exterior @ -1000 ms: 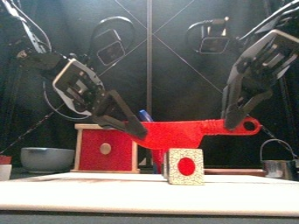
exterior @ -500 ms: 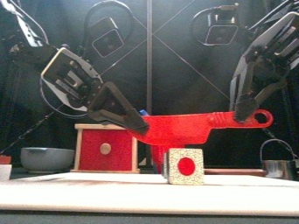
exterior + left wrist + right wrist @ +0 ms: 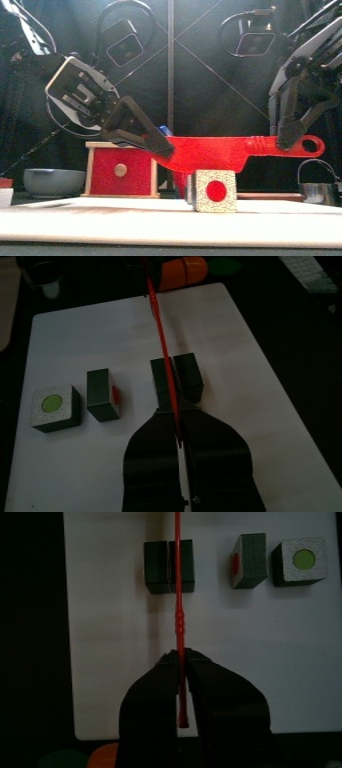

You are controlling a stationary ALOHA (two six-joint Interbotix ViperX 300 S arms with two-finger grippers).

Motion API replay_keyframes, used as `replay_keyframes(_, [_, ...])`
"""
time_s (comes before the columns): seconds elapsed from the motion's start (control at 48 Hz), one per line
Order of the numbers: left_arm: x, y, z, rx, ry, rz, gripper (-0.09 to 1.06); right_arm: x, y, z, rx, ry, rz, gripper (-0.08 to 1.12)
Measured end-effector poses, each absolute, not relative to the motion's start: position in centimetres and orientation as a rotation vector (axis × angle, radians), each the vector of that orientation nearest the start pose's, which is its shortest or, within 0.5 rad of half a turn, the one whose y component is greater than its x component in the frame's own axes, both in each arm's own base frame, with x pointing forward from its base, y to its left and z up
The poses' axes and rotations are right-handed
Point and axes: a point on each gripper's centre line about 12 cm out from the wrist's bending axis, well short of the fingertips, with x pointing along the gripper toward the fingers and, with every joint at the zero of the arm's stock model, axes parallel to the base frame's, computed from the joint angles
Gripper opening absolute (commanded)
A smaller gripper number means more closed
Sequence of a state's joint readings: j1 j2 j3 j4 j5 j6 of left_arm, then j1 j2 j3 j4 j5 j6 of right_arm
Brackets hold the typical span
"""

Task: Cut the sushi into 4 pieces with the knife
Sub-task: Cut the sushi into 4 pieces

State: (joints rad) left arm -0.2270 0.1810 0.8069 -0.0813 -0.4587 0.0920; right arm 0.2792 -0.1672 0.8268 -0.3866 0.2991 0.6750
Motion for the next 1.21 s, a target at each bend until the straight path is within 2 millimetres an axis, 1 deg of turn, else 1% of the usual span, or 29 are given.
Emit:
replay_keyframes(0.146, [37.1, -8.2, 9.6, 0.089, 0.539, -0.192, 0.06, 30.8, 7.5, 15.4, 0.102, 0.930, 0.017, 0.10])
replay_keyframes(0.562, [37.0, -8.4, 9.4, 0.092, 0.554, -0.199, 0.06, 31.4, 7.7, 15.0, 0.089, 0.943, 0.018, 0.10])
replay_keyframes(0.729, [37.0, -8.4, 10.2, 0.091, 0.543, -0.200, 0.06, 31.4, 7.6, 15.0, 0.070, 0.951, 0.013, 0.10])
replay_keyframes(0.875, [37.0, -8.5, 11.0, 0.089, 0.526, -0.202, 0.06, 31.3, 7.4, 15.6, 0.061, 0.942, 0.009, 0.10])
replay_keyframes(1.042, [36.9, -8.4, 11.1, 0.090, 0.528, -0.201, 0.06, 31.2, 7.4, 16.1, 0.060, 0.931, 0.009, 0.10])
replay_keyframes(1.208, [36.8, -8.5, 11.3, 0.091, 0.525, -0.204, 0.06, 31.1, 7.7, 16.1, 0.058, 0.930, 0.020, 0.10])
